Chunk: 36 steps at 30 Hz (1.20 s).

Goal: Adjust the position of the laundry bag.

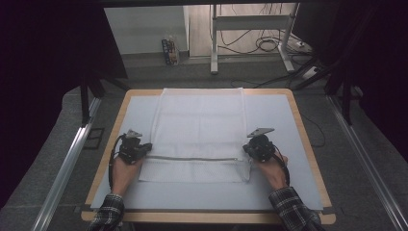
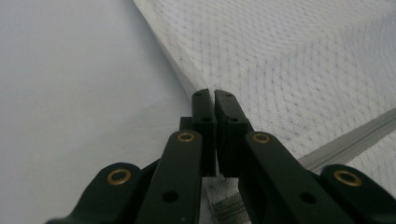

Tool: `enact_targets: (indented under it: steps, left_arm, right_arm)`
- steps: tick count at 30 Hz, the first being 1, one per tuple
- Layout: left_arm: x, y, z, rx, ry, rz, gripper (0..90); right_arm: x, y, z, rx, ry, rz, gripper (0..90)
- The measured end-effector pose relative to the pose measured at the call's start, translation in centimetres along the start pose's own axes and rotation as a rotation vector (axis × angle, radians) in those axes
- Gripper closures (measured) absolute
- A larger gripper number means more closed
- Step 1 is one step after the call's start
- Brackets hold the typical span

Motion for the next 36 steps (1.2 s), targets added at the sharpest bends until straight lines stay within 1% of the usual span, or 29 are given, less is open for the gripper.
enact_targets:
  steps: [6, 8, 10, 11, 12, 13, 14, 16, 17, 18, 19, 20, 22, 24, 25, 26, 27, 28, 30, 31, 32, 34, 36]
  left_arm:
    - [0.3, 1.9, 0.6, 0.025, -0.024, -0.076, 88.5]
    - [0.5, 2.6, 0.8, 0.034, -0.033, -0.094, 88.5]
    - [0.7, 3.1, 0.9, 0.037, -0.042, -0.113, 88.4]
    - [0.8, 3.5, 1.0, 0.044, -0.043, -0.125, 88.3]
    - [0.8, 3.5, 1.0, 0.044, -0.043, -0.125, 88.3]
    - [0.9, 3.8, 1.1, 0.047, -0.042, -0.127, 88.3]
    - [0.9, 4.0, 1.2, 0.05, -0.042, -0.13, 88.3]
    - [1.0, 4.5, 1.5, 0.061, -0.04, -0.138, 88.3]
    - [1.2, 5.0, 1.7, 0.067, -0.043, -0.148, 88.2]
    - [1.2, 5.0, 1.7, 0.067, -0.043, -0.148, 88.2]
    - [1.3, 5.2, 1.8, 0.069, -0.046, -0.153, 88.2]
    - [1.5, 5.4, 2.0, 0.068, -0.053, -0.166, 88.2]
    - [1.6, 5.8, 2.2, 0.068, -0.055, -0.176, 87.9]
    - [1.7, 6.2, 2.4, 0.065, -0.055, -0.193, 87.9]
    - [1.7, 6.4, 2.5, 0.066, -0.056, -0.195, 87.9]
    - [1.8, 6.6, 2.5, 0.068, -0.057, -0.199, 87.9]
    - [2.0, 7.0, 2.6, 0.074, -0.066, -0.202, 87.8]
    - [2.0, 7.0, 2.6, 0.074, -0.066, -0.202, 87.8]
    - [2.3, 7.5, 2.9, 0.082, -0.071, -0.204, 87.8]
    - [2.5, 7.8, 3.0, 0.084, -0.073, -0.21, 87.8]
    - [2.6, 8.1, 3.1, 0.085, -0.076, -0.216, 87.8]
    - [2.9, 8.2, 3.0, 0.08, -0.087, -0.222, 87.7]
    - [3.0, 8.3, 3.2, 0.082, -0.088, -0.218, 87.6]
  right_arm:
    - [0.9, 0.5, 1.7, -0.006, 0.012, 0.0, 88.2]
    - [1.2, 0.6, 2.4, -0.013, 0.021, -0.009, 88.2]
    - [1.6, 0.6, 2.9, -0.022, 0.022, -0.007, 88.2]
    - [1.9, 0.6, 3.4, -0.025, 0.018, -0.008, 88.2]
    - [1.9, 0.6, 3.4, -0.025, 0.018, -0.008, 88.2]
    - [2.2, 0.6, 3.9, -0.025, 0.017, -0.005, 88.2]
    - [2.2, 0.6, 3.9, -0.025, 0.017, -0.005, 88.2]
    - [2.5, 0.5, 4.5, -0.02, 0.018, 0.003, 88.2]
    - [2.8, 0.5, 5.1, -0.018, 0.02, 0.008, 88.2]
    - [2.8, 0.5, 5.1, -0.018, 0.02, 0.008, 88.2]
    - [3.0, 0.4, 5.5, -0.018, 0.021, 0.008, 88.2]
    - [3.0, 0.4, 5.5, -0.018, 0.021, 0.008, 88.2]
    - [3.4, 0.4, 6.1, -0.011, 0.021, 0.011, 88.2]
    - [3.6, 0.3, 6.3, -0.013, 0.017, 0.011, 88.2]
    - [4.0, 0.2, 6.6, -0.009, 0.011, 0.012, 88.1]
    - [4.0, 0.2, 6.6, -0.009, 0.011, 0.012, 88.1]
    - [4.4, 0.1, 6.9, -0.005, 0.007, 0.017, 88.1]
    - [4.4, 0.1, 6.9, -0.005, 0.007, 0.017, 88.1]
    - [4.8, 0.1, 7.3, -0.006, 0.01, 0.015, 88.1]
    - [5.1, 0.1, 7.7, -0.009, 0.012, 0.011, 88.1]
    - [5.1, 0.1, 7.7, -0.009, 0.012, 0.011, 88.1]
    - [5.5, 0.1, 7.9, -0.016, 0.014, 0.003, 88.1]
    - [5.7, 0.0, 8.1, -0.024, 0.013, -0.001, 88.0]
Point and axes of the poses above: each handheld gripper's, and its own axes: z roughly backward along the jaws, x roughly out of its underside, y roughly to its right, the point moved 8 cm from there along -z, roughly forward along the jaws, and after that the axes turned 2 degrees about -z, right-handed, at the moved point
